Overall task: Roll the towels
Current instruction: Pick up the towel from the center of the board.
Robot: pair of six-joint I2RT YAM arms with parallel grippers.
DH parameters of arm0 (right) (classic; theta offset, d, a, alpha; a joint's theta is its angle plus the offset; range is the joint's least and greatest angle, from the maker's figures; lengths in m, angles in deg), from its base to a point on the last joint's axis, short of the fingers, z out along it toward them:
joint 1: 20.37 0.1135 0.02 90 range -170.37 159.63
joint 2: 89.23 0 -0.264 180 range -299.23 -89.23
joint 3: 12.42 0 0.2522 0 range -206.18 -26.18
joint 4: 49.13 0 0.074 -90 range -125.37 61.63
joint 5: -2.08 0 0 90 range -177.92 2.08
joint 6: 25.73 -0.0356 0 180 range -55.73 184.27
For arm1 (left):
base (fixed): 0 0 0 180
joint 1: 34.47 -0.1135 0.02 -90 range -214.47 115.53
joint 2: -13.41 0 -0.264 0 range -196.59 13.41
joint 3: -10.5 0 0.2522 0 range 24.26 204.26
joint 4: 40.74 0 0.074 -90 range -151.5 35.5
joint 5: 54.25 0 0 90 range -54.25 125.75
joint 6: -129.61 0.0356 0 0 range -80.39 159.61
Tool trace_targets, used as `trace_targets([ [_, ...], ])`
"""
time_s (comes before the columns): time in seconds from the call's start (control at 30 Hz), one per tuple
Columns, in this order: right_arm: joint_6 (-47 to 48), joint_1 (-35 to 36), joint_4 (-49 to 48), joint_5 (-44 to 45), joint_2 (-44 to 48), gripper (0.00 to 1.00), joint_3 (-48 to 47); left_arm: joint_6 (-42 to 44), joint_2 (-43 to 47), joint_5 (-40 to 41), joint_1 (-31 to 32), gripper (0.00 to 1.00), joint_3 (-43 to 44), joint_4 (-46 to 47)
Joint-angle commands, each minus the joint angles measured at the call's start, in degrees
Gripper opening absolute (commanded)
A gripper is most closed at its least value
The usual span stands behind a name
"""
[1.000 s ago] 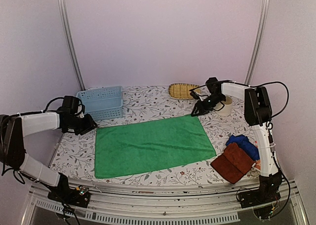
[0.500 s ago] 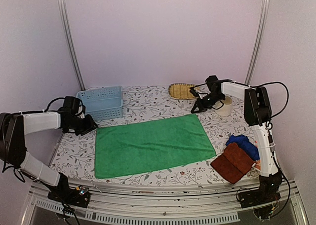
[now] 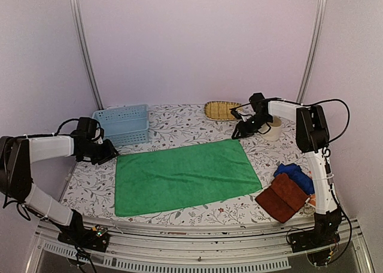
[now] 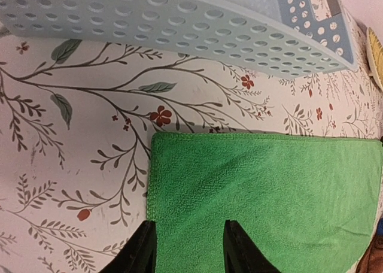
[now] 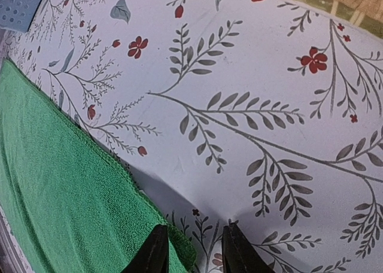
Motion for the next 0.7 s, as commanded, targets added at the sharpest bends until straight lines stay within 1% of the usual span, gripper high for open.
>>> trace_targets([
  [0.0, 0.0, -0.2, 0.0, 1.5, 3.7, 0.35, 3.4, 1.2, -0.3, -0.6, -0.6, 0.41, -0.8, 1.0],
  [0.17, -0.4, -0.2, 1.4, -0.3, 4.1, 0.37, 5.9, 1.5, 0.2, -0.4, -0.6, 0.41, -0.9, 0.5],
  [0.3, -0.5, -0.2, 1.6, -2.3, 4.2, 0.36, 6.1, 1.6, 0.6, -0.3, -0.6, 0.41, -1.1, 0.4],
  [0.5, -0.9, -0.2, 1.4, -7.3, 2.3, 0.31, 2.9, 1.5, 0.5, -0.8, -0.6, 0.41, -1.4, 0.7],
  [0.67, -2.0, -0.2, 0.6, -6.8, 1.3, 0.25, 0.5, 1.5, 0.5, -0.6, -0.6, 0.41, -1.6, 0.4],
])
